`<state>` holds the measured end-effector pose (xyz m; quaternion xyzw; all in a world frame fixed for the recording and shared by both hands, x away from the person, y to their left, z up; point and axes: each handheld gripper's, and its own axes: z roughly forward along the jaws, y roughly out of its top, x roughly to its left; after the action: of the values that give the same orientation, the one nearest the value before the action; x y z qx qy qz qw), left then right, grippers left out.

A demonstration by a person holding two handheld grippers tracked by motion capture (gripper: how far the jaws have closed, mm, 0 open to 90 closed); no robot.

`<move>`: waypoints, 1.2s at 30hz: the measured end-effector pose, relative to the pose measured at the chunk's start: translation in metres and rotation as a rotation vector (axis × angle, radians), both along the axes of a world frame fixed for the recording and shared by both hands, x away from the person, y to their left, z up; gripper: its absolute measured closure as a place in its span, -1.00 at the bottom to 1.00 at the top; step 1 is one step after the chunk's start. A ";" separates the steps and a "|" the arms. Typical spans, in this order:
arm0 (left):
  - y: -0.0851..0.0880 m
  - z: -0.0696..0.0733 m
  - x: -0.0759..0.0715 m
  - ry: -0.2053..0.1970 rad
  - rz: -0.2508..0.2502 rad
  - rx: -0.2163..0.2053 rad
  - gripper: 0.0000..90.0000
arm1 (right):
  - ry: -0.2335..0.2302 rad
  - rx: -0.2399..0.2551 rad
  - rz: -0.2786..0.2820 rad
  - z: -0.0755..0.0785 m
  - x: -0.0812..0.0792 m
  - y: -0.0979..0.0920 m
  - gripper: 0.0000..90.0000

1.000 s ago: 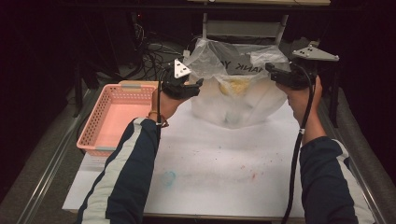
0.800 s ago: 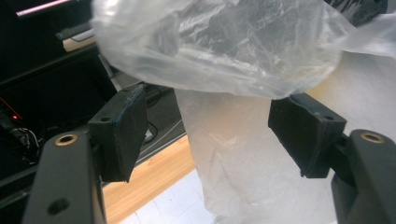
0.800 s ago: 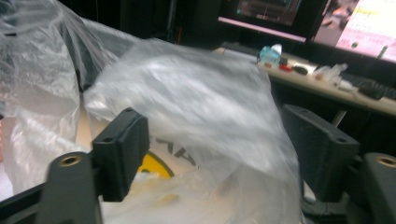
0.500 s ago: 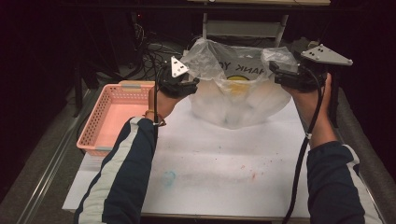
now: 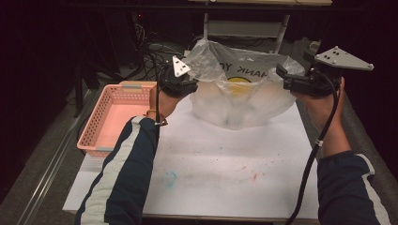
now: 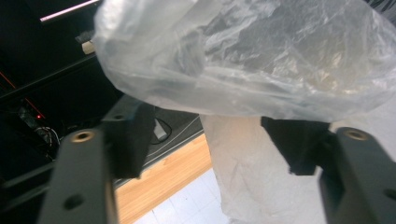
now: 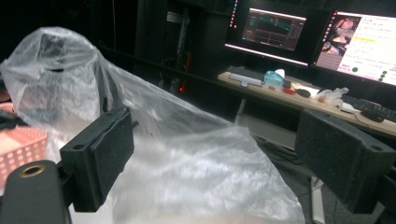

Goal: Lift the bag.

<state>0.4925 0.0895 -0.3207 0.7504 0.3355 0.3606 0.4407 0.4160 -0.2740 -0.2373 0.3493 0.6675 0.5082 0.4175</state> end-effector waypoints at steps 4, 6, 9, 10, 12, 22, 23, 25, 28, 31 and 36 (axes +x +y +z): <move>0.001 -0.001 -0.001 0.010 0.001 -0.015 -0.26 | 0.000 -0.004 -0.010 -0.008 -0.008 -0.007 -0.73; 0.002 -0.003 -0.003 0.010 -0.008 -0.020 -0.28 | 0.002 -0.001 -0.008 -0.015 -0.013 -0.011 -0.73; 0.004 -0.006 -0.007 0.007 -0.017 -0.006 -0.34 | 0.007 -0.011 -0.003 -0.028 -0.020 -0.015 -0.71; 0.005 -0.007 -0.009 0.007 -0.016 0.002 -0.34 | 0.009 -0.019 -0.002 -0.032 -0.022 -0.015 -0.70; 0.006 -0.009 -0.012 0.004 -0.021 0.003 -0.34 | 0.006 -0.033 -0.005 -0.039 -0.026 -0.016 -0.70; 0.014 -0.023 -0.041 -0.015 -0.073 0.029 -0.34 | 0.028 -0.033 0.038 -0.060 -0.047 -0.015 -0.69; 0.015 -0.024 -0.044 -0.016 -0.076 0.030 -0.35 | 0.027 -0.034 0.040 -0.061 -0.050 -0.014 -0.69; 0.017 -0.027 -0.052 -0.016 -0.086 0.027 -0.40 | 0.025 -0.029 0.051 -0.064 -0.055 -0.012 -0.70; 0.021 -0.032 -0.064 -0.019 -0.108 0.032 -0.40 | 0.032 -0.030 0.056 -0.072 -0.062 -0.008 -0.70; 0.023 -0.037 -0.076 -0.023 -0.129 0.036 -0.40 | 0.044 -0.052 0.051 -0.082 -0.066 -0.005 -0.71; 0.028 -0.045 -0.094 -0.031 -0.145 0.067 -0.48 | 0.066 -0.045 0.059 -0.095 -0.068 -0.005 -0.70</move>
<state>0.3989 0.1175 -0.3658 0.7815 0.2609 0.3504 0.4455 0.3476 -0.2791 -0.3325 0.3366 0.7022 0.4932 0.3877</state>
